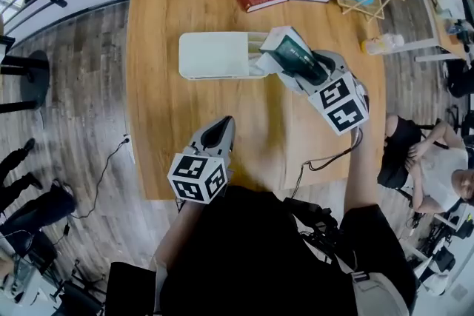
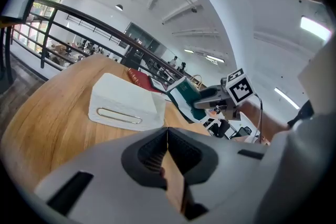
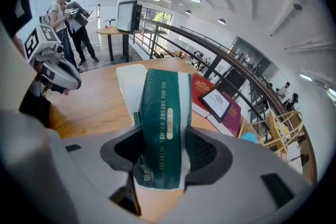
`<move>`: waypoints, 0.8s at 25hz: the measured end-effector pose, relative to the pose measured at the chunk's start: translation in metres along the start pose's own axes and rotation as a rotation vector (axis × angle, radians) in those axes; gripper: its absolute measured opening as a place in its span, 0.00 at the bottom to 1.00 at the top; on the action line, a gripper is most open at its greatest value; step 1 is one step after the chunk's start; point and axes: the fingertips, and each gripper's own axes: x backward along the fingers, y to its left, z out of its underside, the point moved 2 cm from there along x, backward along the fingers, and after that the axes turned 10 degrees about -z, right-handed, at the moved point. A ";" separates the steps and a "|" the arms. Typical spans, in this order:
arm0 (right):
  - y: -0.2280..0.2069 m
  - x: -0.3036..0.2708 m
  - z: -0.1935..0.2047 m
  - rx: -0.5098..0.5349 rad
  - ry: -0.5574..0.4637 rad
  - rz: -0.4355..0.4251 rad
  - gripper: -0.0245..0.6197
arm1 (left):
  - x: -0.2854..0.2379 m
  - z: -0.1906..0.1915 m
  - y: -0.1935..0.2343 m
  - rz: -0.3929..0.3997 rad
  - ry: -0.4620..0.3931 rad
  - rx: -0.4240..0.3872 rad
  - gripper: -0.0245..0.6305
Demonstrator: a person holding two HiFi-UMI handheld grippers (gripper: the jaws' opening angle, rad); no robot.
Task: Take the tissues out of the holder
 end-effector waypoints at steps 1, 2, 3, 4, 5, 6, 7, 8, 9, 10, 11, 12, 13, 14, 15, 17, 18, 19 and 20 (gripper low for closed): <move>-0.002 0.000 0.008 -0.018 0.003 0.004 0.43 | -0.002 0.002 -0.003 0.005 0.010 -0.008 0.06; -0.003 0.001 0.016 -0.036 0.004 0.007 0.42 | -0.004 0.004 -0.006 0.010 0.021 -0.015 0.06; -0.004 0.001 0.023 -0.053 0.006 0.010 0.42 | -0.005 0.006 -0.008 0.014 0.031 -0.021 0.06; -0.006 0.000 0.030 -0.070 0.008 0.013 0.42 | -0.007 0.007 -0.010 0.018 0.040 -0.026 0.06; -0.008 0.000 0.037 -0.085 0.010 0.017 0.42 | -0.009 0.008 -0.012 0.020 0.048 -0.033 0.06; -0.010 -0.001 0.044 -0.098 0.013 0.020 0.43 | -0.010 0.010 -0.014 0.020 0.055 -0.039 0.06; -0.013 -0.002 0.051 -0.111 0.018 0.023 0.43 | -0.011 0.011 -0.016 0.020 0.061 -0.046 0.06; -0.015 -0.004 0.058 -0.122 0.025 0.027 0.42 | -0.013 0.013 -0.018 0.020 0.066 -0.052 0.06; -0.018 -0.006 0.065 -0.134 0.031 0.029 0.43 | -0.014 0.014 -0.019 0.019 0.071 -0.057 0.06; -0.020 -0.007 0.072 -0.148 0.035 0.031 0.43 | -0.015 0.015 -0.020 0.018 0.076 -0.061 0.06; -0.023 -0.009 0.078 -0.163 0.038 0.031 0.43 | -0.016 0.016 -0.021 0.016 0.081 -0.065 0.06; -0.025 -0.011 0.085 -0.178 0.041 0.031 0.43 | -0.017 0.018 -0.022 0.015 0.087 -0.068 0.06; -0.027 -0.012 0.091 -0.192 0.044 0.031 0.43 | -0.018 0.019 -0.022 0.014 0.091 -0.070 0.06; -0.029 -0.014 0.097 -0.205 0.048 0.031 0.43 | -0.019 0.020 -0.023 0.012 0.095 -0.073 0.06; -0.031 -0.016 0.102 -0.216 0.052 0.033 0.43 | -0.020 0.021 -0.024 0.011 0.099 -0.076 0.06; -0.034 -0.020 0.113 -0.235 0.061 0.037 0.43 | -0.022 0.023 -0.026 0.010 0.106 -0.082 0.06; -0.036 -0.022 0.118 -0.246 0.066 0.038 0.43 | -0.023 0.024 -0.027 0.011 0.110 -0.085 0.06; -0.038 -0.024 0.123 -0.256 0.069 0.039 0.43 | -0.024 0.025 -0.028 0.011 0.114 -0.088 0.06; -0.040 -0.027 0.127 -0.267 0.073 0.041 0.43 | -0.025 0.026 -0.028 0.011 0.117 -0.090 0.06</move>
